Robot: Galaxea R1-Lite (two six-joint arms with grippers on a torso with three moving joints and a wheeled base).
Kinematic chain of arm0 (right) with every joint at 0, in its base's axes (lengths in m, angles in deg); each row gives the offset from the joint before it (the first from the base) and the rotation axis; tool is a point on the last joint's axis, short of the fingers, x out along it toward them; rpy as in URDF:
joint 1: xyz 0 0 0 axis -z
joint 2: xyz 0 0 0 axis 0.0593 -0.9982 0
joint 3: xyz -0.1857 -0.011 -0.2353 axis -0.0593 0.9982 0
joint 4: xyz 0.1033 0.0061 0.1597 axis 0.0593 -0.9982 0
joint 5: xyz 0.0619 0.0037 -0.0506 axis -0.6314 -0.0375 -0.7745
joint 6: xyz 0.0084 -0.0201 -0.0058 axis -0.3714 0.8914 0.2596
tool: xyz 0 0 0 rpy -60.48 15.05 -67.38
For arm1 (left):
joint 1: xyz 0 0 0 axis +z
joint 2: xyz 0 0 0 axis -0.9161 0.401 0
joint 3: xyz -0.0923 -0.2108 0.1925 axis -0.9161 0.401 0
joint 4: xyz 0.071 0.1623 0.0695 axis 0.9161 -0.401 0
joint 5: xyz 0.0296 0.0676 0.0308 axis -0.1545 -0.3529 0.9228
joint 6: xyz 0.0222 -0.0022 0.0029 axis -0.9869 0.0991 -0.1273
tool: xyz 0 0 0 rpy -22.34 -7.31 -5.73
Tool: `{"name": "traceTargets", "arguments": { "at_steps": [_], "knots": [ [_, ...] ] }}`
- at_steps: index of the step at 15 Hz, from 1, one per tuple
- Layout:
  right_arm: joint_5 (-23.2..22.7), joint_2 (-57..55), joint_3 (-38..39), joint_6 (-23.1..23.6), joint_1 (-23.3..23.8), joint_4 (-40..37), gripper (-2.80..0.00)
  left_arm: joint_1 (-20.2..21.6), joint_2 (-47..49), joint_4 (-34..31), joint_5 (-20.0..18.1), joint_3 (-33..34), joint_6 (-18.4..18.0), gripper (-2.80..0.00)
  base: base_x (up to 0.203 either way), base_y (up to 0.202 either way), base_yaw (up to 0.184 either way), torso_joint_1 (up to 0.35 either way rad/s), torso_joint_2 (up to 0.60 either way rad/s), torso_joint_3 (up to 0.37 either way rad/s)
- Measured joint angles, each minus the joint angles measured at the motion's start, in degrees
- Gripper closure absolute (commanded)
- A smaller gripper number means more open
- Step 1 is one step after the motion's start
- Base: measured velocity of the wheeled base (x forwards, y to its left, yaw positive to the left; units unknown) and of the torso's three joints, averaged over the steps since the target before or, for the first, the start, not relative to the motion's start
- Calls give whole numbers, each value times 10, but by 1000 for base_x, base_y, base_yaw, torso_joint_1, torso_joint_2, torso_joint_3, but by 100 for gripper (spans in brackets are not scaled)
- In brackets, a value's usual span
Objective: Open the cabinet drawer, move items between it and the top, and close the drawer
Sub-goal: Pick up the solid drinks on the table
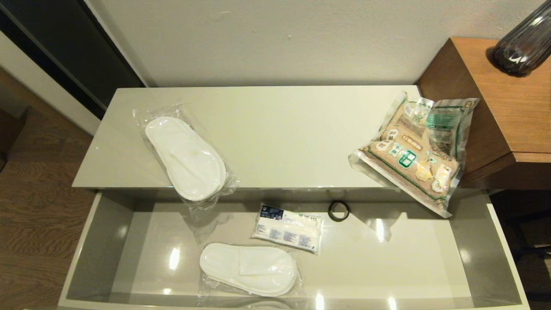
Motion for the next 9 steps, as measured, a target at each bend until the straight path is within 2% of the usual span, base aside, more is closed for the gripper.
{"name": "traceTargets", "arguments": {
  "at_steps": [2, 5, 7, 9],
  "knots": [
    [-22, 25, 92, -21, 0, 78, 0, 0, 0, 0, 0, 0, 0, 0, 0, 0, 0, 0, 0, 0],
    [-35, 41, 286, -52, 0, 300, 0, 0, 0, 0, 1, 0, 0, 0, 0, 0, 0, 0, 0, 0],
    [-47, 44, 416, -32, 0, 476, 0, 0, 0, 0, 0, 0, 0, 0, 0, 0, 0, 0, 0, 0],
    [-84, 45, 495, -9, 0, 635, 0, 0, 0, 0, 0, 0, 0, 0, 0, 0, 0, 0, 0, 0]
  ]
}}
